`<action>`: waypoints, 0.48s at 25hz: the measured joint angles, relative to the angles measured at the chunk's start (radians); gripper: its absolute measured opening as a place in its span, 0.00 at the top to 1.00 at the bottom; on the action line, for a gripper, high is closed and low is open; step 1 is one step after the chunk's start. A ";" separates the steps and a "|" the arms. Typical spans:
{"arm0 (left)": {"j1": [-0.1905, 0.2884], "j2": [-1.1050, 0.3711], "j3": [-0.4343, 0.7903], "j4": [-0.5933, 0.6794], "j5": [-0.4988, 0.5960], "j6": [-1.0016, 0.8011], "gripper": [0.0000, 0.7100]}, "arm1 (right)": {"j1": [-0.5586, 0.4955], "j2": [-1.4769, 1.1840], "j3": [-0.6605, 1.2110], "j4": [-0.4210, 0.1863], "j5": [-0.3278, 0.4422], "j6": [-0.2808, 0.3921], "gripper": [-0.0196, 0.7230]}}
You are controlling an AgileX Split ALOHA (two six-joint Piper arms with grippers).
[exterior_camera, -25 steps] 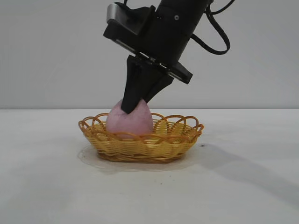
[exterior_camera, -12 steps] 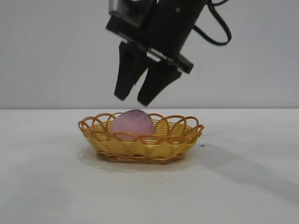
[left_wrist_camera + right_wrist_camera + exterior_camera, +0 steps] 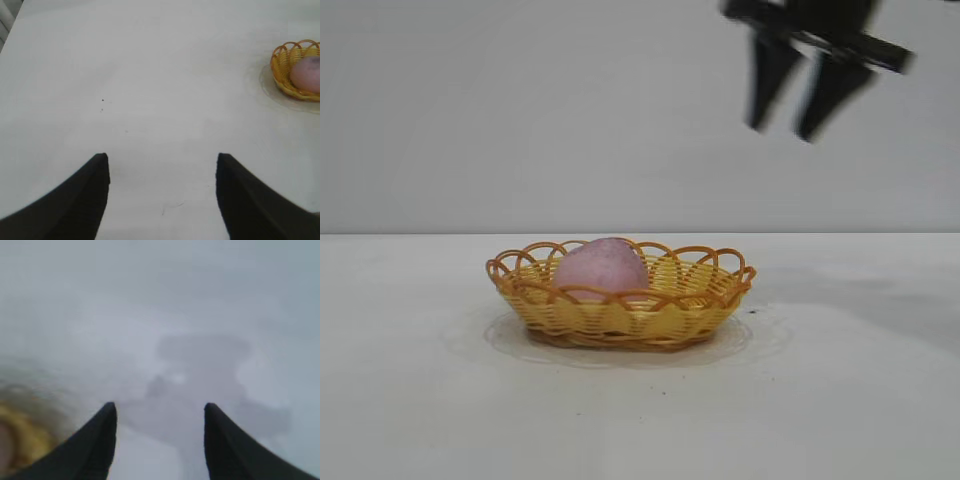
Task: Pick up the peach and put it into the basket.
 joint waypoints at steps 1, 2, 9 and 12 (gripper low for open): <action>0.000 0.000 0.000 0.000 0.000 0.000 0.43 | -0.013 -0.004 0.000 -0.010 0.012 0.009 0.52; 0.000 0.000 0.000 0.000 0.000 0.000 0.43 | -0.021 -0.012 0.000 -0.015 0.022 0.012 0.52; 0.000 0.000 0.000 0.000 0.000 0.000 0.43 | -0.028 -0.307 0.062 0.022 0.024 -0.009 0.52; 0.000 0.000 0.000 0.000 0.000 0.000 0.43 | -0.028 -0.565 0.238 0.031 0.006 -0.017 0.52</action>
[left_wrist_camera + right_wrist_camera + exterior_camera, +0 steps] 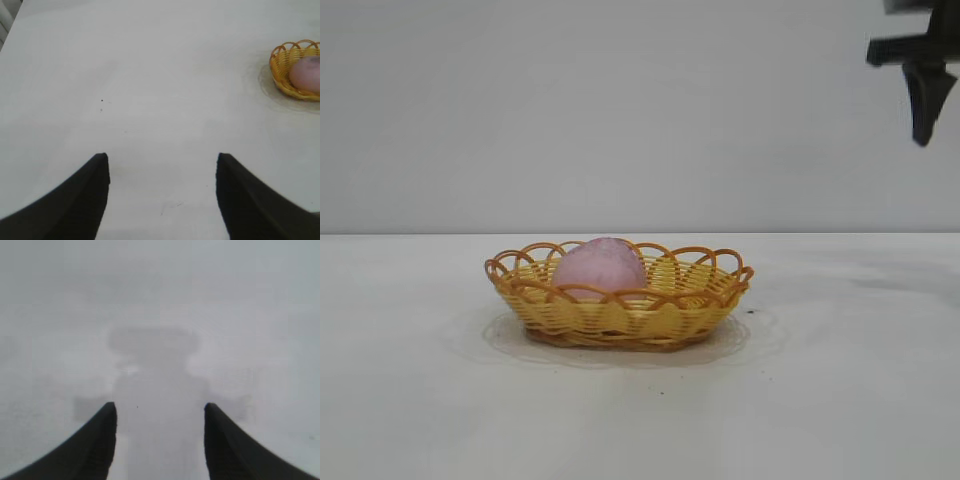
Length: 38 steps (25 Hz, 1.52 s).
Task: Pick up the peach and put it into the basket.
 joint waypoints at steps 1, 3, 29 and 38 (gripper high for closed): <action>0.000 0.000 0.000 0.000 0.000 0.000 0.43 | 0.000 -0.068 0.086 0.000 0.003 -0.002 0.52; 0.000 0.000 0.000 0.000 0.000 0.000 0.43 | 0.000 -0.211 0.260 0.002 0.027 -0.002 0.52; 0.000 0.000 0.000 0.000 0.000 0.000 0.43 | 0.000 -1.274 0.736 0.059 0.335 -0.092 0.52; 0.000 0.000 0.000 -0.001 0.000 0.000 0.43 | 0.000 -1.381 0.740 0.030 0.345 -0.094 0.52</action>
